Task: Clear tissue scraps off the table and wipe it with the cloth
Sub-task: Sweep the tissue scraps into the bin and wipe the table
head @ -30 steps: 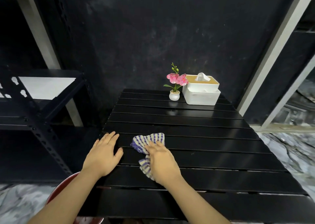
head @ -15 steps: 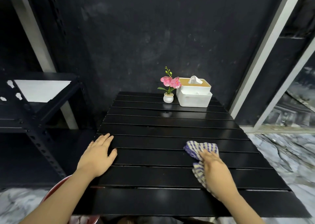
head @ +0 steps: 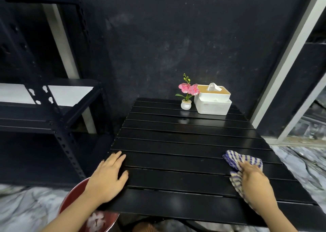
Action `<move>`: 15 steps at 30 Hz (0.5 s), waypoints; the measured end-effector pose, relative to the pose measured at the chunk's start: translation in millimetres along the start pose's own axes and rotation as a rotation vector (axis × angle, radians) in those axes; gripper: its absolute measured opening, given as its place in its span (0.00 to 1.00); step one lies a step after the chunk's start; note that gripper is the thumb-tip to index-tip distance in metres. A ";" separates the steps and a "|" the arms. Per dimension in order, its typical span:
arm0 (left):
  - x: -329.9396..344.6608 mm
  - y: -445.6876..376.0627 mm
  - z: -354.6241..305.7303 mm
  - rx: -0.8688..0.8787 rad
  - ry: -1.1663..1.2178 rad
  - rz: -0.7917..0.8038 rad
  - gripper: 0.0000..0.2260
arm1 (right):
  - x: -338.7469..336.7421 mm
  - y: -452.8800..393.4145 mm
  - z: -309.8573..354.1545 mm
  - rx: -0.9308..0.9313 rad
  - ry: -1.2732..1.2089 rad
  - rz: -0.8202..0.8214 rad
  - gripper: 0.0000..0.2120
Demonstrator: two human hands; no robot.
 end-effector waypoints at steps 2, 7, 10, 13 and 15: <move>1.8 1.2 2.4 -0.001 0.016 -0.009 0.27 | 4.4 -4.7 4.8 0.026 -0.027 0.007 0.16; 3.9 1.4 2.9 -0.001 0.012 -0.026 0.27 | 33.9 -19.6 41.6 -0.033 -0.043 0.086 0.17; 4.0 1.4 2.3 -0.001 0.010 -0.030 0.27 | 53.9 -18.9 87.5 -0.146 -0.025 0.161 0.20; 3.7 2.2 1.8 0.002 0.019 -0.033 0.27 | 72.0 -7.3 134.0 -0.259 -0.039 0.185 0.22; 3.5 2.8 2.0 0.002 0.025 -0.032 0.27 | 83.3 3.9 162.3 -0.339 -0.045 0.200 0.23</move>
Point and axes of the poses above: each hand's wrist, its own y-axis away from the middle knuckle, its own x-axis out of the palm, z = x × y, the point moved 6 cm from there along -y, towards the middle knuckle, and after that the axes turned 7 degrees about -x, right-handed, at the moved point
